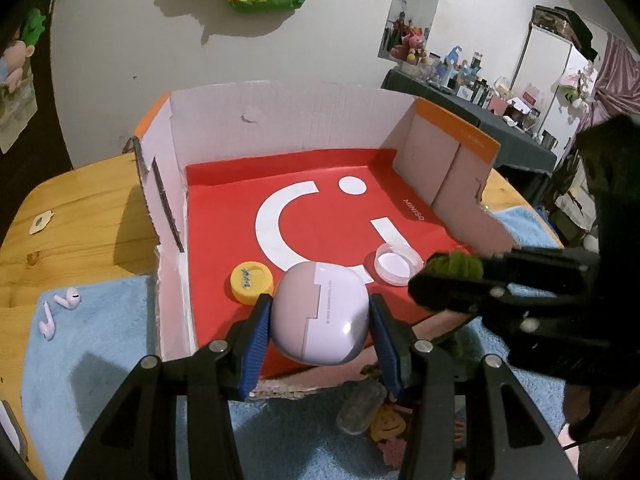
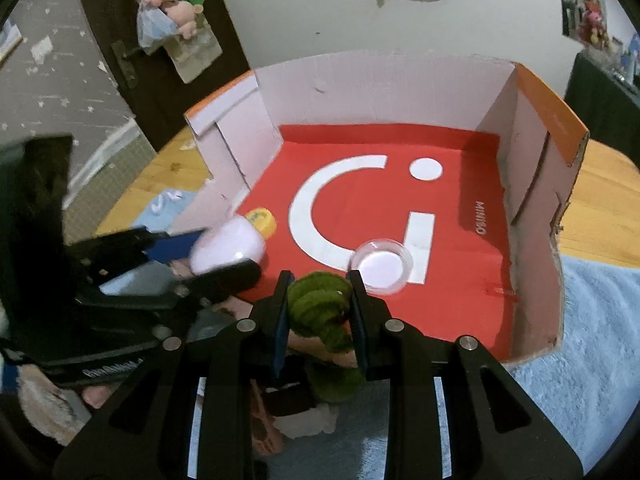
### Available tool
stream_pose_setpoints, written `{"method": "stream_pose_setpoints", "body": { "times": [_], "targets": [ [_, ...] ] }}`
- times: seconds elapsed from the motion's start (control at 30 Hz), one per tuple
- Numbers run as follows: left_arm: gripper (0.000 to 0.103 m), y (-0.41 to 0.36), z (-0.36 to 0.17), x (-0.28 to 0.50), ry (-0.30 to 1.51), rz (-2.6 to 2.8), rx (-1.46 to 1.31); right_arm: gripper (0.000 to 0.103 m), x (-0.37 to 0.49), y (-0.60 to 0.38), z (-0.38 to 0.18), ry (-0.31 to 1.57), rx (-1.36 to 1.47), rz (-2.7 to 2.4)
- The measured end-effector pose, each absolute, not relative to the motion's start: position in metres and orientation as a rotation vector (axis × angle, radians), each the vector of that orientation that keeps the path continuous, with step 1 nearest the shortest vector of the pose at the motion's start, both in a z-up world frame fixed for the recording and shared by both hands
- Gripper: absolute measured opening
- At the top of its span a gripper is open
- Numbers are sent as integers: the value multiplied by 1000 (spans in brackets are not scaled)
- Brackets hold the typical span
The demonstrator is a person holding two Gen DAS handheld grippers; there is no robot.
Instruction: Organize objects
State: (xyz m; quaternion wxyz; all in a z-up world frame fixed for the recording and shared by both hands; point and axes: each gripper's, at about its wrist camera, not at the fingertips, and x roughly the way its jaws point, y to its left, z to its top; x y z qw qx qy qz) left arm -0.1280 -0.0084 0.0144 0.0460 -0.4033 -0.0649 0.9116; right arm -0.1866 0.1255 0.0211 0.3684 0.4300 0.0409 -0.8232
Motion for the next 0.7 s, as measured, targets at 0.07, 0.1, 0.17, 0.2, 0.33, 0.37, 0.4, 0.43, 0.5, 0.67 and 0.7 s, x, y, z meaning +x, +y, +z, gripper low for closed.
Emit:
{"method": "stream_pose_setpoints", "body": {
  "times": [0.07, 0.1, 0.17, 0.2, 0.33, 0.37, 0.4, 0.43, 0.5, 0.67, 0.7],
  "targets": [
    [50, -9, 15, -128, -205, 2781, -1231, 25, -189, 126, 28, 108, 1090, -2112],
    [50, -9, 15, -129, -209, 2778, -1235, 25, -189, 124, 30, 126, 1086, -2110],
    [50, -10, 14, -132, -212, 2774, -1256, 25, -191, 119, 29, 161, 1098, -2094],
    [50, -10, 12, -134, -209, 2773, -1269, 25, -193, 116, 26, 172, 1112, -2082],
    [50, -13, 5, -140, -200, 2766, -1324, 25, -197, 110, 16, 158, 1158, -2019],
    [50, -13, 3, -141, -189, 2768, -1334, 25, -198, 109, 13, 154, 1170, -2005],
    [50, -12, 3, -142, -170, 2774, -1340, 25, -200, 108, 10, 149, 1181, -1991],
    [50, -13, 2, -143, -163, 2775, -1344, 25, -202, 108, 8, 142, 1195, -1975],
    [50, -12, 2, -145, -153, 2773, -1354, 25, -207, 108, 3, 123, 1223, -1953],
    [50, -11, 4, -148, -195, 2720, -1351, 25, -221, 113, -6, 129, 1260, -1984],
    [50, -10, 4, -149, -202, 2708, -1348, 25, -222, 114, -6, 148, 1252, -2013]
  ]
}}
